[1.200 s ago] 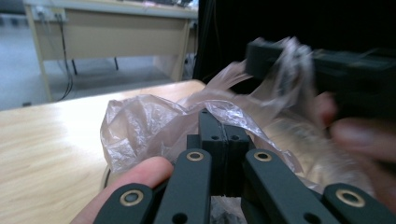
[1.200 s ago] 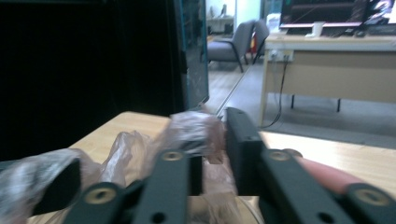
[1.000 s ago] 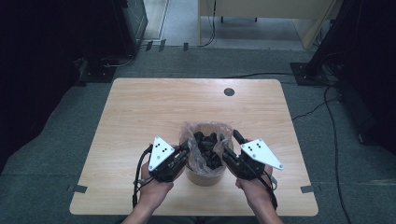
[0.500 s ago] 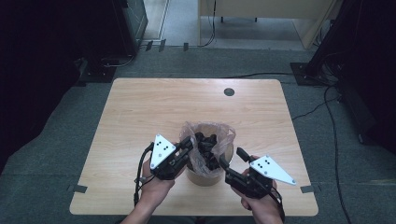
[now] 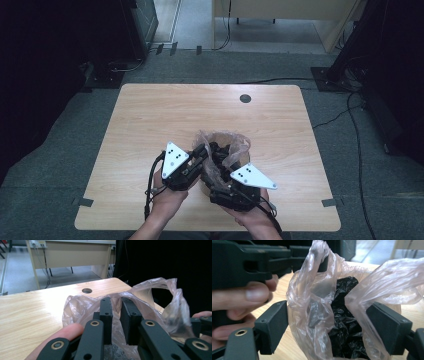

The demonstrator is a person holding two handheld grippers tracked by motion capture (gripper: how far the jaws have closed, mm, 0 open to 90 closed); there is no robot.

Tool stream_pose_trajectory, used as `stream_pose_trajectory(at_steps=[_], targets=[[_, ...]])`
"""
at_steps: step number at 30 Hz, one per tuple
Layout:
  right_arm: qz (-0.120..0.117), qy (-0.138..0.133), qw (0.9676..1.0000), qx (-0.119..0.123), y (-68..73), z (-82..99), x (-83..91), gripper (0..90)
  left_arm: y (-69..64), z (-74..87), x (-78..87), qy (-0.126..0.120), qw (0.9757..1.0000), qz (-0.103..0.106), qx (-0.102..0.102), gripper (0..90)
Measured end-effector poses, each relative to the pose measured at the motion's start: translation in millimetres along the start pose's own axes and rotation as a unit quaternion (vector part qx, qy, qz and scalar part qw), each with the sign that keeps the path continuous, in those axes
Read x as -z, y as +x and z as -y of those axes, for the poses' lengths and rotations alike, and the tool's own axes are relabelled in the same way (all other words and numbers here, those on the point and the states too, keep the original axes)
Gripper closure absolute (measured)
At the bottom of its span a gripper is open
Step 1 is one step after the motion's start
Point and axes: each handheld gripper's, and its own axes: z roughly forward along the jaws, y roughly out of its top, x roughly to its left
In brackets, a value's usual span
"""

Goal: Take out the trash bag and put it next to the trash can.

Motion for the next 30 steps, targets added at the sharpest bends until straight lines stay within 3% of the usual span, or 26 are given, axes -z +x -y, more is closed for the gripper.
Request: stream_pose_trajectory(at_steps=[1, 3, 6, 10, 17, 30], targets=[[0.005, 0.002, 1.0000, 0.005, 2.0, -0.4, -2.0, 25.0, 0.2, -0.2, 0.8, -0.001, 1.0000, 0.000, -0.001, 79.2], [0.018, 0.003, 0.9997, 0.014, 5.0, -0.7, -4.4, 43.8, 0.9, -0.5, 3.0, -0.002, 1.0000, 0.000, -0.002, 76.8], [0.025, 0.003, 0.9993, 0.027, 5.9, 0.0, -6.0, 70.4, 3.6, -1.2, 6.4, -0.002, 1.0000, -0.001, -0.004, 63.9], [0.027, -0.006, 0.9993, 0.025, 2.9, -2.4, -6.5, 87.5, 10.9, -0.7, 10.6, -0.001, 1.0000, -0.002, 0.009, 46.8], [0.034, -0.035, 0.9987, 0.013, -1.7, -9.6, -5.8, 90.0, 22.7, 9.7, 18.9, 0.004, 0.9998, 0.001, 0.019, 29.0], [0.041, -0.082, 0.9956, 0.018, -3.1, -25.3, 2.5, 90.0, 59.6, 42.3, 39.8, 0.005, 0.9981, -0.032, 0.053, 20.2]])
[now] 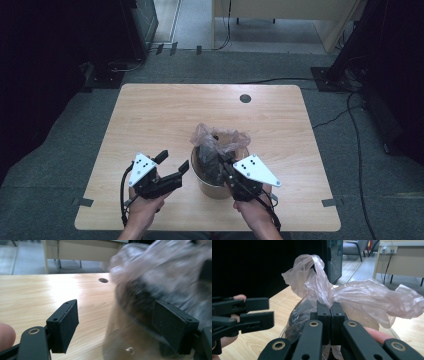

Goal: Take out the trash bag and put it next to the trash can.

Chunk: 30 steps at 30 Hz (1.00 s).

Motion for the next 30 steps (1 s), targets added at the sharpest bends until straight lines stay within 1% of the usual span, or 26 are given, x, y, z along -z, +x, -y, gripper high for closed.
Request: stream_pose_trajectory(at_steps=[2, 5, 8, 11, 13, 15, 18, 21, 24, 26, 28, 29, 30], targets=[[0.002, -0.005, 1.0000, 0.000, -0.6, -1.5, 0.5, 90.0, 8.1, 4.6, 2.6, 0.002, 1.0000, -0.005, 0.008, 19.9], [0.006, -0.011, 0.9999, -0.002, -1.7, -3.4, 0.8, 90.0, 18.0, 12.1, 6.9, 0.004, 0.9998, -0.017, 0.005, 19.4], [0.008, -0.021, 0.9998, -0.002, -2.6, -6.4, 2.7, 90.0, 31.2, 22.6, 10.1, 0.016, 0.9989, -0.043, -0.006, 19.2], [0.007, -0.031, 0.9995, 0.002, -2.5, -10.0, 5.0, 90.0, 49.2, 36.6, 11.0, 0.038, 0.9964, -0.075, 0.001, 19.1], [0.007, -0.037, 0.9993, 0.004, -2.4, -12.4, 6.4, 90.0, 60.8, 47.0, 10.3, 0.057, 0.9935, -0.098, -0.001, 19.1], [0.007, -0.043, 0.9990, 0.007, -2.3, -14.9, 7.8, 90.0, 70.3, 56.7, 8.5, 0.075, 0.9905, -0.115, -0.005, 18.8], [0.006, -0.052, 0.9986, 0.006, -2.2, -18.0, 10.3, 90.0, 82.7, 68.2, 6.6, 0.101, 0.9851, -0.139, -0.014, 17.8], [0.006, -0.058, 0.9983, 0.007, -2.7, -20.9, 12.0, 90.0, 93.8, 75.9, 6.9, 0.116, 0.9812, -0.154, -0.010, 17.7], [0.006, -0.063, 0.9980, 0.008, -3.0, -24.1, 13.0, 90.0, 102.7, 81.5, 7.6, 0.126, 0.9768, -0.172, -0.015, 17.3], [0.007, -0.066, 0.9978, 0.009, -3.5, -26.8, 13.8, 90.0, 107.8, 85.7, 7.4, 0.138, 0.9739, -0.179, -0.018, 15.9], [0.007, -0.071, 0.9974, 0.012, -4.3, -30.1, 15.3, 90.0, 112.8, 90.1, 6.6, 0.156, 0.9710, -0.180, -0.018, 12.3], [0.008, -0.074, 0.9972, 0.012, -4.6, -31.8, 16.0, 90.0, 114.5, 91.5, 6.6, 0.165, 0.9689, -0.184, -0.019, 11.8], [0.008, -0.076, 0.9970, 0.013, -4.9, -33.7, 16.9, 90.0, 115.4, 92.6, 6.6, 0.167, 0.9673, -0.189, -0.023, 11.8]])
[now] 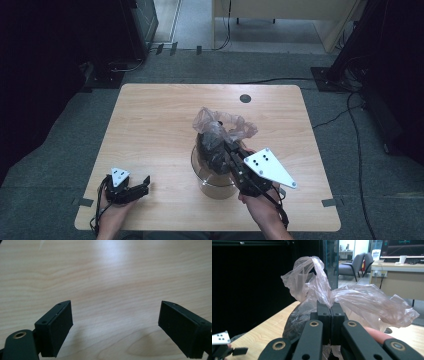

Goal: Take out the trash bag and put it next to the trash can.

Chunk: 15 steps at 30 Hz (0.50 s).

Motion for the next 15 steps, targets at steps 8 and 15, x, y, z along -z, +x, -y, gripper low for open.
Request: stream_pose_trajectory(at_steps=[8, 15], targets=[[0.010, -0.025, 0.9996, 0.006, -7.0, -17.7, 6.4, 90.0, -2.5, 2.0, -5.7, 0.023, 0.9996, -0.010, -0.015, 11.4], [0.030, -0.050, 0.9983, 0.006, -22.6, -34.9, 14.9, 90.0, 1.5, 1.3, -7.6, 0.031, 0.9995, -0.001, 0.005, 10.2]])
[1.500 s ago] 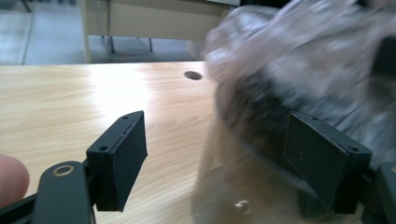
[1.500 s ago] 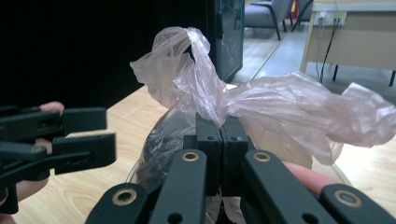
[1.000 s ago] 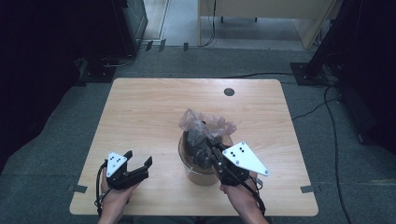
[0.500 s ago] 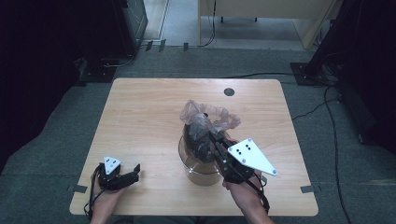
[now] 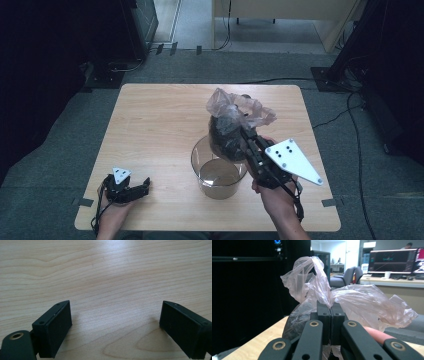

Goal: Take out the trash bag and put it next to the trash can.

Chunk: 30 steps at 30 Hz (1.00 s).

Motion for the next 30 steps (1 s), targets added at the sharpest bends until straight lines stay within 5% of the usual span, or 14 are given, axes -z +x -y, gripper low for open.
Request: stream_pose_trajectory(at_steps=[15, 30], targets=[[0.076, -0.013, 0.9970, -0.009, -56.1, -9.0, 7.8, 90.0, -0.3, -0.6, -0.6, 0.000, 1.0000, 0.000, 0.001, 10.2], [0.126, 0.047, 0.9907, -0.024, -102.0, 52.0, -35.8, 90.0, -0.3, -0.5, -0.7, -0.001, 1.0000, 0.001, 0.002, 10.2]])
